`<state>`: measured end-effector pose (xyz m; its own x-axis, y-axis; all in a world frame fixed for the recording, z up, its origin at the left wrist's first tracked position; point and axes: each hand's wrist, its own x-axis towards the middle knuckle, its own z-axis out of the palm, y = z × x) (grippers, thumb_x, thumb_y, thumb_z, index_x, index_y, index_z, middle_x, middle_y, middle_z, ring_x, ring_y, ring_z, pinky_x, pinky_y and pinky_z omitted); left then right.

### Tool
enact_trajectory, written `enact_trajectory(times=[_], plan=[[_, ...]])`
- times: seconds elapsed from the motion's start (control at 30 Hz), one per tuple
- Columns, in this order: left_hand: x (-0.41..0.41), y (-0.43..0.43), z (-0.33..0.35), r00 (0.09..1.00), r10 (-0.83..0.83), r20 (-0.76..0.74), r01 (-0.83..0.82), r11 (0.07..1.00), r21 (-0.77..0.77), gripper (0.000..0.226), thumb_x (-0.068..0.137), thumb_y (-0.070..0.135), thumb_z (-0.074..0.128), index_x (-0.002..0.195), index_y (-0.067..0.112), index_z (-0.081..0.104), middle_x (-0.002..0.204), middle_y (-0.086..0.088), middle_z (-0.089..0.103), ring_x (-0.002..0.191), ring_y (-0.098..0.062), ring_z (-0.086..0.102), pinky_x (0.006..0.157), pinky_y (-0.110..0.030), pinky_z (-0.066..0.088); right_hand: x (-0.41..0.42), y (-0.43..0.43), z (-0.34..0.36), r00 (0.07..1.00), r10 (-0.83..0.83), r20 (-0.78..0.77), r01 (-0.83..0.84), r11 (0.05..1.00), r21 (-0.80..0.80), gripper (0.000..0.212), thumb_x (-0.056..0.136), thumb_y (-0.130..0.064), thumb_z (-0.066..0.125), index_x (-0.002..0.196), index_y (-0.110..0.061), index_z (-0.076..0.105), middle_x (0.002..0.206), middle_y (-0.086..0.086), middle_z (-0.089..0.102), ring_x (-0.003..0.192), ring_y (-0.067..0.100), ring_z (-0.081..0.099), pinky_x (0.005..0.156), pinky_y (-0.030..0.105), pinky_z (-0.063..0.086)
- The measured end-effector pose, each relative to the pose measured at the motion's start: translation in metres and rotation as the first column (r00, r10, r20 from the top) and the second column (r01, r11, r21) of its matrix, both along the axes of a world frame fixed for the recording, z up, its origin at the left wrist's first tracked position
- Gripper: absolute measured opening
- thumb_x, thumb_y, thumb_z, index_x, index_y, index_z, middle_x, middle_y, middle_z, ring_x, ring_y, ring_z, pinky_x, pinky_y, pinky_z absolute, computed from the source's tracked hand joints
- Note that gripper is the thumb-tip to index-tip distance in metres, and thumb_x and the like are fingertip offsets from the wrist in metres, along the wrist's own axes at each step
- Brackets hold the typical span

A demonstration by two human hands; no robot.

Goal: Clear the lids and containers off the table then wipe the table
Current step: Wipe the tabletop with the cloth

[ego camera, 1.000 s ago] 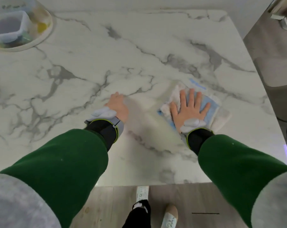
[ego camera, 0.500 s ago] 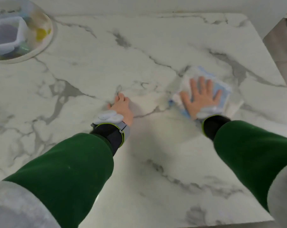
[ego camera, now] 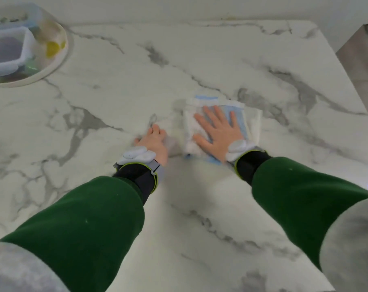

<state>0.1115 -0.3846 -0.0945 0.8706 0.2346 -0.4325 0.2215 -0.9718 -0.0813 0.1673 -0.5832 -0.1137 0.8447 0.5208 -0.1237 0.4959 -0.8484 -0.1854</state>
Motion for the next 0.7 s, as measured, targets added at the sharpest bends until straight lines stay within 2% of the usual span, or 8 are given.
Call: enact_trajectory(times=[0.17,0.27,0.3,0.37,0.43,0.5,0.57,0.7], plan=[[0.002,-0.014,0.014,0.999,0.023,-0.028,-0.022,1.000,0.021,0.056,0.093,0.003,0.036,0.147,0.007,0.018,0.157,-0.010,0.007,0.142,-0.022,0.022,0.098,-0.035,0.038,0.006,-0.124,0.007,0.858,-0.512,-0.036,0.511,0.859,-0.043,0.072,0.088,-0.069,0.014,0.150,-0.036,-0.001,0.160,-0.005,-0.008,0.147,0.022,-0.011,0.116,0.054,-0.007],[-0.003,-0.035,0.023,0.982,0.185,0.028,-0.184,0.983,-0.028,0.047,0.098,0.010,0.035,0.144,0.002,0.029,0.153,-0.019,0.024,0.140,-0.029,0.029,0.099,-0.034,0.036,-0.015,-0.131,0.014,0.714,-0.699,-0.045,0.695,0.715,-0.073,0.070,0.092,-0.062,0.018,0.151,-0.029,0.000,0.160,0.000,-0.008,0.147,0.026,-0.011,0.114,0.060,-0.005],[-0.006,-0.048,0.026,0.968,0.242,0.066,-0.236,0.968,-0.084,0.044,0.098,0.012,0.036,0.141,0.001,0.035,0.149,-0.021,0.033,0.137,-0.032,0.035,0.102,-0.036,0.037,-0.025,-0.124,0.016,0.717,-0.696,-0.039,0.693,0.718,-0.067,0.068,0.093,-0.059,0.020,0.152,-0.028,0.001,0.160,0.001,-0.007,0.147,0.027,-0.010,0.114,0.061,-0.004],[-0.007,-0.074,0.030,0.950,0.276,0.146,-0.246,0.950,-0.192,0.042,0.098,0.012,0.037,0.138,0.000,0.041,0.144,-0.022,0.040,0.134,-0.034,0.040,0.110,-0.041,0.033,-0.049,-0.102,0.018,0.842,-0.540,0.004,0.539,0.840,-0.066,0.065,0.095,-0.056,0.020,0.152,-0.028,0.002,0.160,0.001,-0.006,0.147,0.027,-0.009,0.114,0.061,-0.005],[-0.005,-0.110,0.038,0.957,0.259,0.131,-0.219,0.941,-0.257,0.044,0.099,0.011,0.038,0.142,0.002,0.033,0.149,-0.019,0.033,0.139,-0.030,0.033,0.113,-0.037,0.026,-0.074,-0.097,0.017,0.968,-0.252,0.024,0.252,0.967,-0.042,0.064,0.095,-0.058,0.017,0.151,-0.031,0.001,0.160,-0.002,-0.008,0.147,0.025,-0.013,0.116,0.058,-0.006],[-0.009,-0.146,0.045,0.963,0.252,0.099,-0.209,0.925,-0.318,0.053,0.099,0.009,0.037,0.150,0.006,0.019,0.157,-0.013,0.018,0.145,-0.026,0.020,0.117,-0.034,0.018,-0.086,-0.115,0.014,0.999,-0.034,0.005,0.034,0.999,-0.032,0.063,0.095,-0.061,0.015,0.151,-0.035,0.000,0.160,-0.005,-0.009,0.146,0.020,-0.017,0.117,0.054,-0.006],[-0.019,-0.175,0.047,0.964,0.243,0.108,-0.185,0.906,-0.381,0.057,0.097,0.002,0.036,0.150,0.006,0.018,0.158,-0.010,0.017,0.147,-0.023,0.017,0.116,-0.031,0.016,-0.079,-0.155,0.012,0.999,-0.052,-0.013,0.052,0.999,-0.005,0.063,0.094,-0.062,0.018,0.150,-0.038,0.001,0.160,-0.008,-0.008,0.146,0.017,-0.017,0.118,0.052,-0.007],[-0.036,-0.225,0.054,0.988,0.137,0.068,-0.093,0.890,-0.447,0.055,0.096,-0.001,0.034,0.149,0.008,0.022,0.159,-0.006,0.017,0.147,-0.019,0.015,0.118,-0.028,0.016,-0.061,-0.248,0.013,0.921,-0.388,-0.041,0.388,0.922,-0.009,0.066,0.093,-0.063,0.020,0.150,-0.036,0.002,0.160,-0.007,-0.008,0.147,0.019,-0.012,0.117,0.054,-0.005]])
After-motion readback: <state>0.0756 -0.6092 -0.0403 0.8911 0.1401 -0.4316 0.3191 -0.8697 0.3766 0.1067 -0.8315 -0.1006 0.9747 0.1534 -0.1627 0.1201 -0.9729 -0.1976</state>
